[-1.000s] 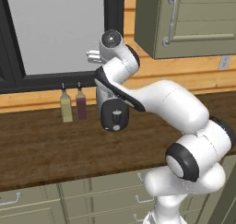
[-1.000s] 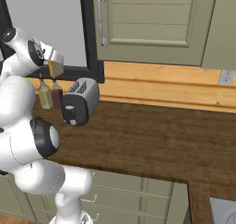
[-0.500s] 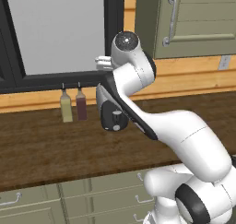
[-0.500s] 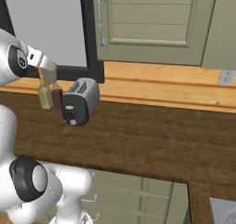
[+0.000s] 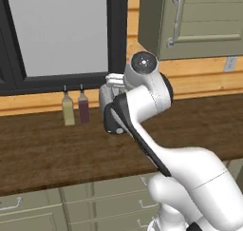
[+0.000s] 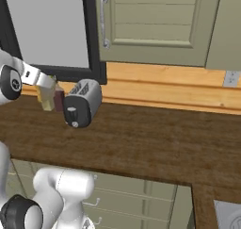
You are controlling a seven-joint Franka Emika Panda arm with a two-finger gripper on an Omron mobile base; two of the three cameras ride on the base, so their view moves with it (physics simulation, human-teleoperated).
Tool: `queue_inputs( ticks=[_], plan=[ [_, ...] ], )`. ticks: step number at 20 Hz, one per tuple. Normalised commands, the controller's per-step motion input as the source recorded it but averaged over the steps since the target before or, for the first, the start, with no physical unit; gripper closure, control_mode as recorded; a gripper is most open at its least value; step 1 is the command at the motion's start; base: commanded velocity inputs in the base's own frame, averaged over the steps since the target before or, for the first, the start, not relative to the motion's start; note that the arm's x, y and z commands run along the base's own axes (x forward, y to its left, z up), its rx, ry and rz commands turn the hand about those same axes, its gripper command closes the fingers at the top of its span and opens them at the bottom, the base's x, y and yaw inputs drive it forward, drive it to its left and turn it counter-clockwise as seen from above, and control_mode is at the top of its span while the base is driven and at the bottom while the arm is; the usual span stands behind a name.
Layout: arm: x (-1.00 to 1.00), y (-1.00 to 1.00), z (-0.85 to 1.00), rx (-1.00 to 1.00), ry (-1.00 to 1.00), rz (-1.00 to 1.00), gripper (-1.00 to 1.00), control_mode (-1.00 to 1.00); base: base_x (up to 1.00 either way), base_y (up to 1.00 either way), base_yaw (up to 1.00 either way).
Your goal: Start the toaster. Once the lever pops up, take the bread to the plate on the dining counter.
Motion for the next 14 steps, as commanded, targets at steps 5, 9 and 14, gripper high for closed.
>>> queue_inputs(
  ticks=[5, 9, 14],
  plan=[
    [0.00, 0.00, 0.00, 0.00, 0.00, 0.00, 1.00, 1.00, -1.00, 0.18, 0.15],
    [0.00, 0.00, 0.00, 0.00, 0.00, 0.00, 1.00, 1.00, -0.63, 0.68, 0.68],
    [0.00, 0.00, 0.00, 0.00, 0.00, 0.00, 1.00, 1.00, -0.18, 0.44, 0.99]
  ],
)
